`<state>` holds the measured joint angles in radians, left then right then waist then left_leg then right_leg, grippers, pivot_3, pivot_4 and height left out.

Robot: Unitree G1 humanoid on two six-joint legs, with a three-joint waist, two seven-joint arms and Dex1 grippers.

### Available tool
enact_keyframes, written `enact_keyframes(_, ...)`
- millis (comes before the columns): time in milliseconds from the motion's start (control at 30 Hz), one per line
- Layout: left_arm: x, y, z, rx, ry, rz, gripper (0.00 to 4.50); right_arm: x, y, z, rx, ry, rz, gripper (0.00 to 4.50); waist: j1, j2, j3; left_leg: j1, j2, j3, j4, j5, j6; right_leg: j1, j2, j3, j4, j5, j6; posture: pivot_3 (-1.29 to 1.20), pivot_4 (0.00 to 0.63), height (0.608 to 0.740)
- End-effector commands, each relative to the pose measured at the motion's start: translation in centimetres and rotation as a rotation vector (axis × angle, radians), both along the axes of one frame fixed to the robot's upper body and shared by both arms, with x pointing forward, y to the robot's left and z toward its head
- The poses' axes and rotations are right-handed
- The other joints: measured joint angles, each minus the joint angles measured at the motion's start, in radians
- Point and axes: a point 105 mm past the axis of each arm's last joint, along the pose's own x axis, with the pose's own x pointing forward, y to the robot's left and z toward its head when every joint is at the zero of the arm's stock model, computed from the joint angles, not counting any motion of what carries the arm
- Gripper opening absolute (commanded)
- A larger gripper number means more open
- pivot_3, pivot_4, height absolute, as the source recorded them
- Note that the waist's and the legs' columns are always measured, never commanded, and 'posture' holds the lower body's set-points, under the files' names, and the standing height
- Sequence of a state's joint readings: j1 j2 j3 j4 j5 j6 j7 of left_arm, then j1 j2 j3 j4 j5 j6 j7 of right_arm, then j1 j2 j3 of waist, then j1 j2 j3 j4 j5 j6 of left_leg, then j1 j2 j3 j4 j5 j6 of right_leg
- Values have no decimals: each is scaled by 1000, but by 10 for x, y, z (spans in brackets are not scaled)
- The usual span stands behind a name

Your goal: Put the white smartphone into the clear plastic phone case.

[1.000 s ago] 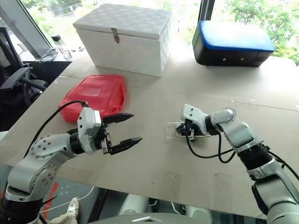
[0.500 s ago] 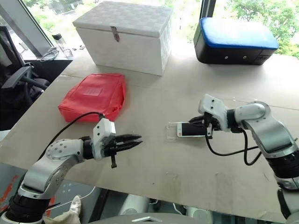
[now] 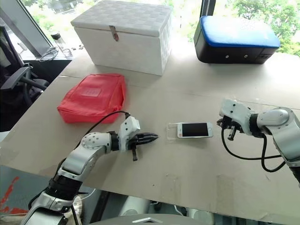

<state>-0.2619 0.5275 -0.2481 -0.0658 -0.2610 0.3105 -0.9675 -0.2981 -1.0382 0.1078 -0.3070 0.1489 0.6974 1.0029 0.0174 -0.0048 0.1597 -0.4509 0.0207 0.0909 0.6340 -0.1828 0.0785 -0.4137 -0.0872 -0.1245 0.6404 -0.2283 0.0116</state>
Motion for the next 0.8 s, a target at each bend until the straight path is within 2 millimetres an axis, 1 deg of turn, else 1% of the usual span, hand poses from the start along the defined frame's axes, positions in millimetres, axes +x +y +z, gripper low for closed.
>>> enact_keyframes(33, 2, -12, 1, 1, -15, -25, 75, -2, -1, 9, -46, -50, 11, 0, 0, 0, 0, 0, 0, 0, 0, 0, 0, 0, 0, 0, 0, 0, 0, 0, 150, 740)
enact_keyframes(133, 7, -20, 0, 10, -16, -16, 75, -3, 2, 8, -46, -54, 15, 0, 1, 0, 0, 0, 0, 0, 1, 0, 0, 0, 0, 0, 0, 0, 0, 0, 150, 740)
enact_keyframes(267, 11, -25, 0, 33, -15, 6, 75, -5, 11, 5, -46, -57, 49, 0, 0, 0, 0, 0, 0, 0, 1, 0, 0, 1, 0, 0, 0, 0, 0, 0, 150, 740)
enact_keyframes(533, 13, -31, 11, 42, -17, 28, 75, -6, 35, -5, -19, -39, 119, 0, 0, -1, 0, 0, 0, -1, 2, 0, 0, 1, 0, 0, 1, 0, 0, 0, 150, 740)
enact_keyframes(600, 13, -31, 12, 44, -16, 28, 75, -5, 38, -8, -26, -45, 135, 0, -1, -1, 0, 0, 0, -1, 2, 0, 0, 1, 1, 0, 1, 0, 1, 0, 150, 740)
enact_keyframes(800, 14, -31, 13, 51, -18, 33, 75, 6, 50, -5, -29, -75, 183, 0, 0, -1, 0, 0, 0, -1, 2, 0, 0, 1, 1, 0, 1, 0, 0, 0, 150, 740)
